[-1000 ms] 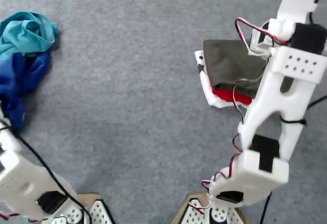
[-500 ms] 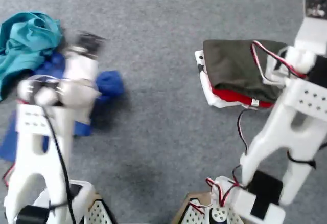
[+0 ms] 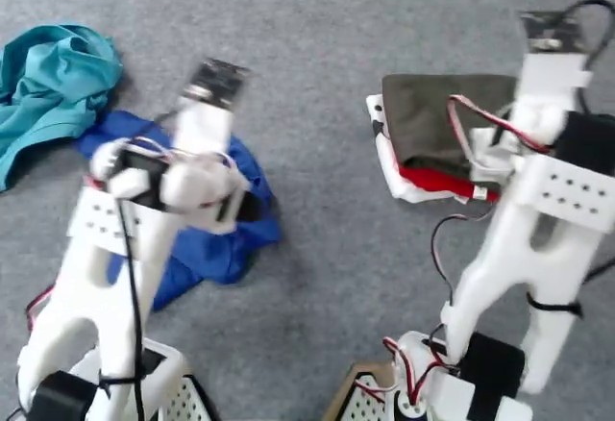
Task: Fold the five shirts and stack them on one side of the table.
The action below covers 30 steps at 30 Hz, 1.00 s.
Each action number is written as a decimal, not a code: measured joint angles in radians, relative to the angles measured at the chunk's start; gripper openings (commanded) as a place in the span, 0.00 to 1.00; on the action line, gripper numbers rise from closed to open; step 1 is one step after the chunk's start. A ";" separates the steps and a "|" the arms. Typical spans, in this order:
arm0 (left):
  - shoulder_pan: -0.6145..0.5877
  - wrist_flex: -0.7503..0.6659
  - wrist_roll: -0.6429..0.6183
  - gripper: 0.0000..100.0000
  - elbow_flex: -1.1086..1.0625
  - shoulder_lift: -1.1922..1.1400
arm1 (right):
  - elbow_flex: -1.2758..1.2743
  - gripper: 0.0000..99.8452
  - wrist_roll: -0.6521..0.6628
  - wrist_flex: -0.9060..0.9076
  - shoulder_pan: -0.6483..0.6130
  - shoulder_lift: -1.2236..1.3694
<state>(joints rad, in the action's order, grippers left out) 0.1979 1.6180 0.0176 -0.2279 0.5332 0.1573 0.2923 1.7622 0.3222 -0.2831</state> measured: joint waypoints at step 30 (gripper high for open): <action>-1.580 -0.321 0.456 0.27 -0.465 0.002 | -0.003 0.03 -0.012 -0.368 -1.194 0.775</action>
<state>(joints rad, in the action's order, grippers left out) -1.3825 1.2973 0.4733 -0.6928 0.5347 0.1542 0.2800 1.3940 -0.8715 0.4918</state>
